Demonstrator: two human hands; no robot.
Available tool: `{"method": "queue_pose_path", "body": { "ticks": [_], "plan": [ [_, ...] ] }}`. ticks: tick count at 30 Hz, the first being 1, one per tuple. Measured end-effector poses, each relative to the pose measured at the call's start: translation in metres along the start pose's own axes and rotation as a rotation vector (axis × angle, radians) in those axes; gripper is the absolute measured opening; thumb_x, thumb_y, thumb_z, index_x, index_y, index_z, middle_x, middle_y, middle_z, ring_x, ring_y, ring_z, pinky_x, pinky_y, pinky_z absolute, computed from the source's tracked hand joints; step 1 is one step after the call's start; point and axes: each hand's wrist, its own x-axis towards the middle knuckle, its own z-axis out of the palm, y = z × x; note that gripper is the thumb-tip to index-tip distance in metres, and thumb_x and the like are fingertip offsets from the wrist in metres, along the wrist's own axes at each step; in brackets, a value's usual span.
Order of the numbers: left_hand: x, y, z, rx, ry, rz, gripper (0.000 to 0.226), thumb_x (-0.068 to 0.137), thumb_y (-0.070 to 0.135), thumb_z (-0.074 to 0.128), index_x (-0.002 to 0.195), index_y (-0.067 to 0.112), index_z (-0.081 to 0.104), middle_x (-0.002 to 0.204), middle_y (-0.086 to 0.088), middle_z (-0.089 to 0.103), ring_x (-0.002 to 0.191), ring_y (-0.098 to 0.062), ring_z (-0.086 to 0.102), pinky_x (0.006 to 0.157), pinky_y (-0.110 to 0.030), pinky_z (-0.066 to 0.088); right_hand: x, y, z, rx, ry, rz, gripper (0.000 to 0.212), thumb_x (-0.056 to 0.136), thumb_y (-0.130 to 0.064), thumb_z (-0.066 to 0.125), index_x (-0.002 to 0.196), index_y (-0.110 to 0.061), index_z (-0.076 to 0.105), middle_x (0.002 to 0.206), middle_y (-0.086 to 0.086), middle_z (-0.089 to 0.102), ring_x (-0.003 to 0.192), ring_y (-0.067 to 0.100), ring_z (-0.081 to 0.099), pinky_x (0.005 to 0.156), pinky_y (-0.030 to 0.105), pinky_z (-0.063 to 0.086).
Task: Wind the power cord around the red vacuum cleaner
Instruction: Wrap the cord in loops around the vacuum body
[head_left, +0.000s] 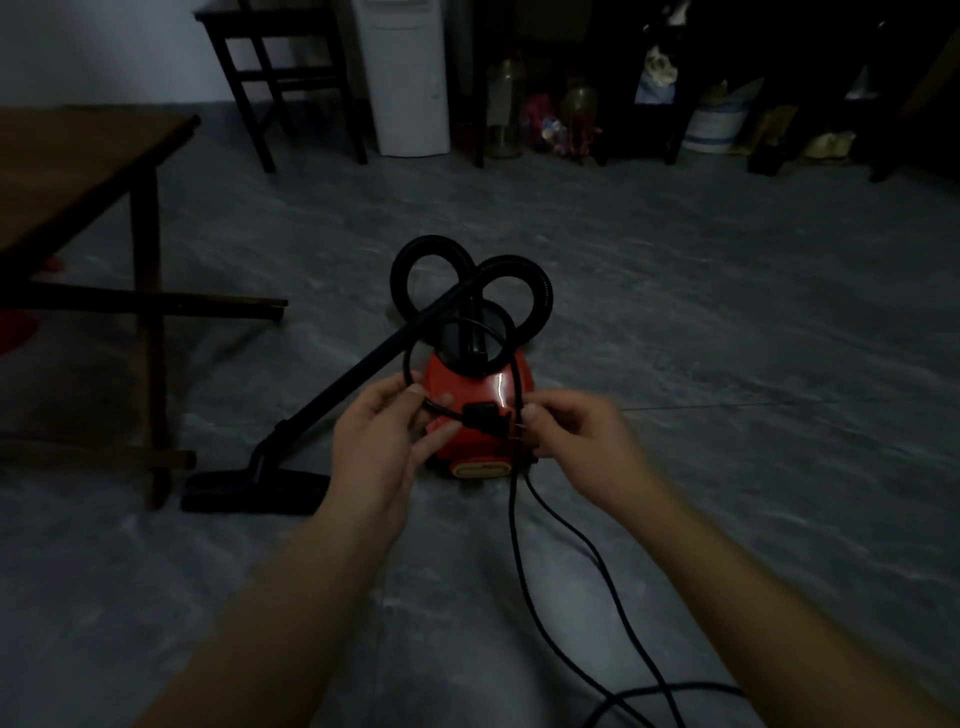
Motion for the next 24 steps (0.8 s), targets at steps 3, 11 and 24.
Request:
{"method": "queue_pose_path", "body": {
  "ticks": [3, 11, 24],
  "plan": [
    [-0.003, -0.001, -0.002, -0.014, 0.018, -0.003, 0.023, 0.099, 0.005, 0.052, 0.119, -0.001, 0.061, 0.112, -0.021, 0.072, 0.104, -0.026, 0.072, 0.073, -0.035, 0.063, -0.003, 0.0, 0.0, -0.015, -0.016, -0.01, 0.029, 0.103, -0.025, 0.05, 0.096, -0.011, 0.075, 0.091, 0.019, 0.072, 0.082, 0.029, 0.069, 0.079, 0.05, 0.055],
    [-0.004, -0.001, -0.005, -0.048, -0.058, -0.044, 0.016, 0.099, 0.004, 0.051, 0.111, 0.0, 0.061, 0.103, -0.018, 0.072, 0.105, -0.026, 0.071, 0.076, -0.036, 0.062, -0.003, 0.0, 0.007, 0.006, -0.039, -0.018, 0.02, 0.083, -0.007, 0.077, 0.101, -0.016, 0.075, 0.093, 0.006, 0.076, 0.082, 0.009, 0.072, 0.073, 0.021, 0.057],
    [0.002, 0.0, -0.027, 0.912, -0.14, 0.475, 0.036, 0.083, 0.015, 0.075, 0.114, 0.025, 0.059, 0.099, 0.022, 0.063, 0.088, 0.013, 0.061, 0.072, -0.002, 0.046, 0.011, 0.007, -0.014, -0.381, -0.148, -0.025, 0.027, 0.089, -0.021, 0.065, 0.111, -0.034, 0.074, 0.096, -0.006, 0.075, 0.08, 0.003, 0.066, 0.074, 0.024, 0.054]
  ]
}}
